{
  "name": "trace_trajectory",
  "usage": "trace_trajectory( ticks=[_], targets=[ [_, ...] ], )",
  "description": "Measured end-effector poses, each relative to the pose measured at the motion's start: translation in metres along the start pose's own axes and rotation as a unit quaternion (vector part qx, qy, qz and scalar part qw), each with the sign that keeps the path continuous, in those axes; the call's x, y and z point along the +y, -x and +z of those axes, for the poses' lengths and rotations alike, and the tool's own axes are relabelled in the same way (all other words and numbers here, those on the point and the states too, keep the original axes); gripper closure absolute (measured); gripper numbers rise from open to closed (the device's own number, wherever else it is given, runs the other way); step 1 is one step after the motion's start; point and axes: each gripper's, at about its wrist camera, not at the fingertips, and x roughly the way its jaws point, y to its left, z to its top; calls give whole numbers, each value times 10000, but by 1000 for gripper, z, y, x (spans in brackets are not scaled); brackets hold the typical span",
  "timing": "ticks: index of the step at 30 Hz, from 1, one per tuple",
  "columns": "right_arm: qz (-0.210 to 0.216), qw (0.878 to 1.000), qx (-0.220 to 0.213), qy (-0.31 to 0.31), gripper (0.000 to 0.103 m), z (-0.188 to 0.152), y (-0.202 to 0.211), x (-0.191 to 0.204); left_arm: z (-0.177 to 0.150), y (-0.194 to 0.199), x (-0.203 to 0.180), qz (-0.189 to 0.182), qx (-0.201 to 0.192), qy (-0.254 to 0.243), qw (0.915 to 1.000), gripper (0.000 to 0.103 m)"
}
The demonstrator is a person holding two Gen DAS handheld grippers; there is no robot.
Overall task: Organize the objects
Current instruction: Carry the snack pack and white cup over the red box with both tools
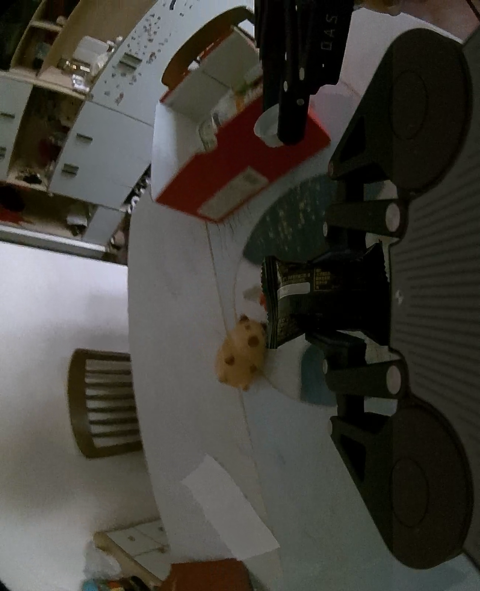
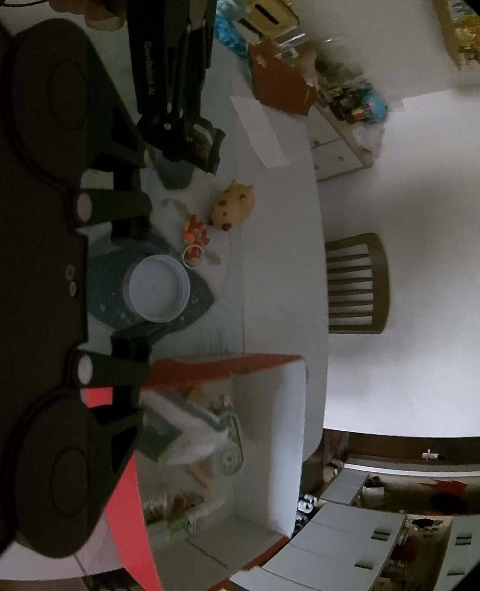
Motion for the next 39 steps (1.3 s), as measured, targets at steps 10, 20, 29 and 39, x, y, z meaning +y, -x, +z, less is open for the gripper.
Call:
trace_trajectory(
  ticks=[10,20,29,39],
  targets=[
    [-40,9997,-219,-37,65,2,33,-33,11,13,-46,-228,-142,-268,9993,67],
    [-287,9988,-376,-161,65,2,51,-80,24,3,-92,-306,-200,-468,9982,67],
    [-540,9974,-396,-266,65,4,53,-130,40,-19,-137,-428,-213,-669,9966,67],
    [-757,9962,-331,-259,65,6,41,-178,63,-50,-185,-561,-120,-861,9946,67]
  ],
)
